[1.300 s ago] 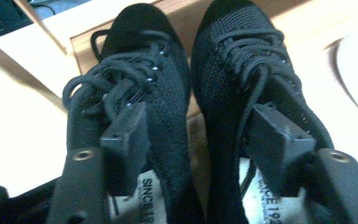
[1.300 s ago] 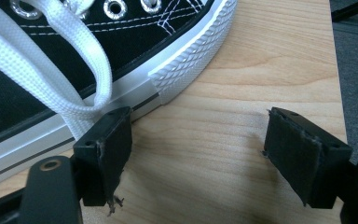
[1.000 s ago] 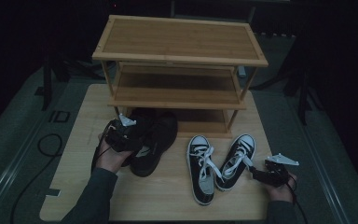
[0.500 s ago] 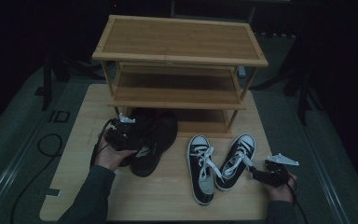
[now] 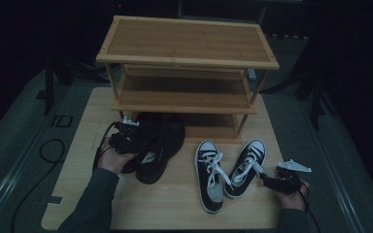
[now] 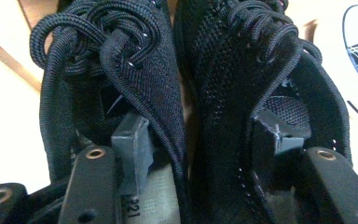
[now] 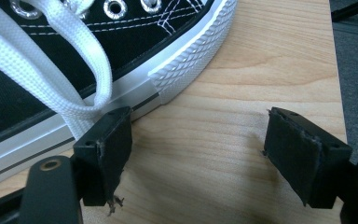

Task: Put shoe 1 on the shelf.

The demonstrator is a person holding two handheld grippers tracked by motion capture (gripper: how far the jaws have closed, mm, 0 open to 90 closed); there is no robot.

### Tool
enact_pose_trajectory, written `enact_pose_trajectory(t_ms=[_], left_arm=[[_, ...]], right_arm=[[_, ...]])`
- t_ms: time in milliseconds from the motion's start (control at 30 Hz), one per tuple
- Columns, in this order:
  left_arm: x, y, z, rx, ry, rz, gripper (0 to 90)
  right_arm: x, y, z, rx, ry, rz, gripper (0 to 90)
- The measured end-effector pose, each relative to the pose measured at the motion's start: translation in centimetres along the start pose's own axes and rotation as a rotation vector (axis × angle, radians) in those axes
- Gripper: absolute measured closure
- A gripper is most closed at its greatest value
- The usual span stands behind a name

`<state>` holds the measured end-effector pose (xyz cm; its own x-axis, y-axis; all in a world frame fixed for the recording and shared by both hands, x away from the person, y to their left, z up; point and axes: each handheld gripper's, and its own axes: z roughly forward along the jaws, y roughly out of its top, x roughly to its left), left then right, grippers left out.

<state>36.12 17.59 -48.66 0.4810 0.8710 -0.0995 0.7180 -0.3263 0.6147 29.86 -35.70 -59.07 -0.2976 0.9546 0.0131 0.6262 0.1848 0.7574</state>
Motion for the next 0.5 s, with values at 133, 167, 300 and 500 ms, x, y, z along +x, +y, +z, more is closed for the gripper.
enact_pose_trajectory(t_ms=[133,167,300,500], left_arm=[[-0.1,0.4,0.3,0.043,-0.017,0.011,47.2],[-0.1,0.5,0.4,0.055,-0.025,0.017,47.8],[-0.4,0.7,0.8,0.088,-0.048,0.045,58.1],[-1.2,1.1,0.7,0.107,-0.011,0.073,82.2]], right_arm=[[0.0,0.0,0.0,0.000,0.000,0.000,23.0],[0.0,0.0,0.0,0.000,0.000,0.000,23.0],[0.0,0.0,0.0,0.000,0.000,0.000,23.0],[0.0,0.0,0.0,0.000,0.000,0.000,23.0]])
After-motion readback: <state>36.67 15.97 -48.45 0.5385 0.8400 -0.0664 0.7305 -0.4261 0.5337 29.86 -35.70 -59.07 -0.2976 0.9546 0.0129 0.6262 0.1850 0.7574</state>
